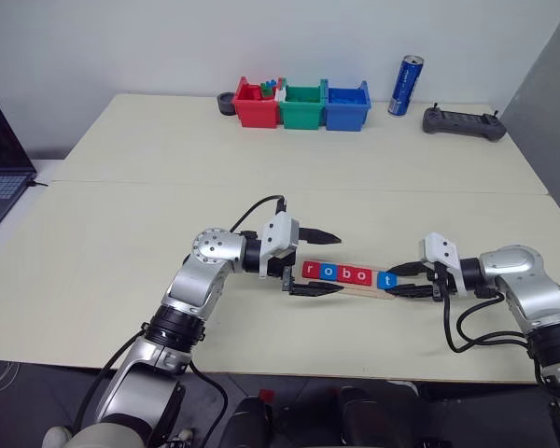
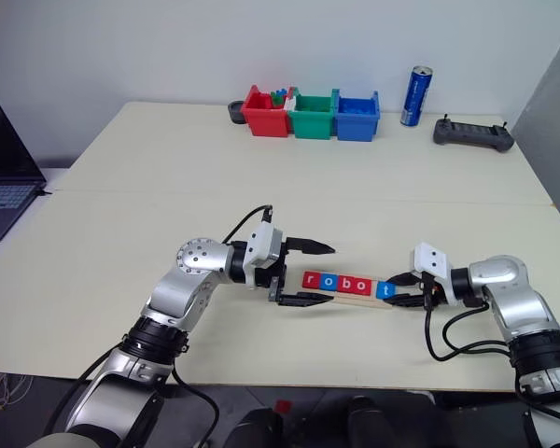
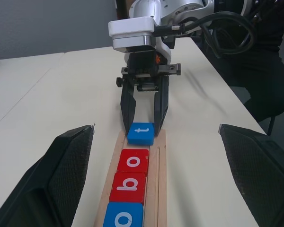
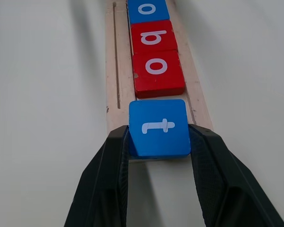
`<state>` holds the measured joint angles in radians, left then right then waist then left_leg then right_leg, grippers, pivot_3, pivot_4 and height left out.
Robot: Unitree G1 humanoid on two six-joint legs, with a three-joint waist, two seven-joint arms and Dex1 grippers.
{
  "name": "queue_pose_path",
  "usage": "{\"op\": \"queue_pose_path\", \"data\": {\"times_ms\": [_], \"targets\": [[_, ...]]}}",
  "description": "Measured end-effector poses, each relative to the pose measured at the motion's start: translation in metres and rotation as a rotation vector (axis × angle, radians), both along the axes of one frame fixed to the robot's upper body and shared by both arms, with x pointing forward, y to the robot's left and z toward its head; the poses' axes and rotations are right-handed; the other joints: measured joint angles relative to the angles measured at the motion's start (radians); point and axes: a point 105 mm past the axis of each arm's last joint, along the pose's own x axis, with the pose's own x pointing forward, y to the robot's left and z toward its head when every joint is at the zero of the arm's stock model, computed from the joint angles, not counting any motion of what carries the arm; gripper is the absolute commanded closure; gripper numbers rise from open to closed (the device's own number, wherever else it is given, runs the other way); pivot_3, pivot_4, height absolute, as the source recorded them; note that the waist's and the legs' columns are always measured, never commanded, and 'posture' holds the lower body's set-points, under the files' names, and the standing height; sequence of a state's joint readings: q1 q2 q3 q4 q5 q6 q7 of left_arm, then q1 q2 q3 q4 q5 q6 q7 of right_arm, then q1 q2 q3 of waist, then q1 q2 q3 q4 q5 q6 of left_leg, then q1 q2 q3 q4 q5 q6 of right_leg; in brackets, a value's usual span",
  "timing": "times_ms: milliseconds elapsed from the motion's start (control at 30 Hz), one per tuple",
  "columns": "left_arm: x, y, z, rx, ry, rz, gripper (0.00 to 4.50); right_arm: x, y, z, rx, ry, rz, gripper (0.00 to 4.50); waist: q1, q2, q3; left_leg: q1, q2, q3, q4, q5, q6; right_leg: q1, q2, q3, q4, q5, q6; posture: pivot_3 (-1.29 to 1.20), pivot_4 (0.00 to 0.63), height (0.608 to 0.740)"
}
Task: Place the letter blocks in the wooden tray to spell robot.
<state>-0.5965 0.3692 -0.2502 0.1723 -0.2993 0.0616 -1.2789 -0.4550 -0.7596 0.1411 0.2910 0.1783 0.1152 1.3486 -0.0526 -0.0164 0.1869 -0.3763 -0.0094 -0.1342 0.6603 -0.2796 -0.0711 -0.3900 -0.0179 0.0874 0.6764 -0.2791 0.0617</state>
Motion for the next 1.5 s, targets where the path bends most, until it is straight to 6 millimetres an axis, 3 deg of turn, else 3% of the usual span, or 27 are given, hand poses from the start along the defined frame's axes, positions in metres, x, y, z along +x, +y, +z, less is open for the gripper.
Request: {"op": "queue_pose_path", "data": {"times_ms": [67,100,333,633,733,1067,1100,1500], "targets": [[0.0,0.0,0.0,0.0,0.0,0.0,0.0,0.001,0.001,0.002,0.0,-0.008,0.004,3.04,0.0,0.0,0.0,0.0,0.0,0.0,0.0,0.0,0.0,0.0,0.0,0.0,0.0,0.0,0.0,0.0,0.15,0.74],[0.0,0.0,0.0,0.0,0.0,0.0,0.0,0.002,0.001,0.003,0.0,-0.01,0.005,2.33,0.0,0.0,0.0,0.0,0.0,0.0,0.0,0.0,0.0,0.0,0.0,0.0,0.0,0.0,0.0,0.0,0.15,0.74],[0.0,0.0,0.0,0.0,0.0,0.001,0.0,0.004,0.001,0.006,0.002,-0.011,0.004,0.05,0.0,0.0,0.0,0.0,0.0,0.0,0.0,0.0,0.0,0.0,0.0,0.0,0.0,0.0,0.0,0.0,0.15,0.74],[0.001,0.0,0.0,-0.001,-0.002,0.002,0.0,0.006,-0.005,0.017,0.023,-0.017,-0.04,0.05,0.001,0.0,0.0,0.0,0.0,0.0,0.0,0.0,0.0,0.0,0.0,0.0,0.0,0.0,0.0,0.0,0.15,0.74],[0.001,0.0,0.0,-0.001,-0.002,0.002,0.0,0.005,-0.017,0.025,0.017,-0.042,-0.073,0.63,0.002,0.0,0.0,0.0,0.0,0.0,0.0,0.0,0.0,0.0,0.0,0.0,0.0,0.0,0.0,0.0,0.15,0.74],[0.002,-0.002,-0.002,-0.003,0.011,0.005,0.0,-0.001,-0.025,0.014,0.014,-0.026,-0.105,4.26,-0.002,0.0,0.0,0.0,0.0,0.0,0.0,0.0,0.0,0.0,0.0,0.0,0.001,0.0,0.0,0.0,0.15,0.74],[0.002,-0.002,-0.002,-0.003,0.01,0.005,0.0,-0.001,-0.025,0.013,0.014,-0.027,-0.106,4.45,-0.002,0.0,0.0,0.0,0.0,0.0,0.0,0.0,0.0,0.0,0.0,0.0,0.001,0.0,0.0,0.0,0.15,0.74],[0.003,-0.001,-0.002,0.001,0.007,0.006,0.0,0.0,-0.017,0.005,-0.012,-0.04,-0.086,4.45,-0.002,0.0,0.0,0.0,0.0,0.0,0.0,0.0,0.0,0.0,0.0,0.0,0.001,0.0,0.0,0.0,0.15,0.74]]}}
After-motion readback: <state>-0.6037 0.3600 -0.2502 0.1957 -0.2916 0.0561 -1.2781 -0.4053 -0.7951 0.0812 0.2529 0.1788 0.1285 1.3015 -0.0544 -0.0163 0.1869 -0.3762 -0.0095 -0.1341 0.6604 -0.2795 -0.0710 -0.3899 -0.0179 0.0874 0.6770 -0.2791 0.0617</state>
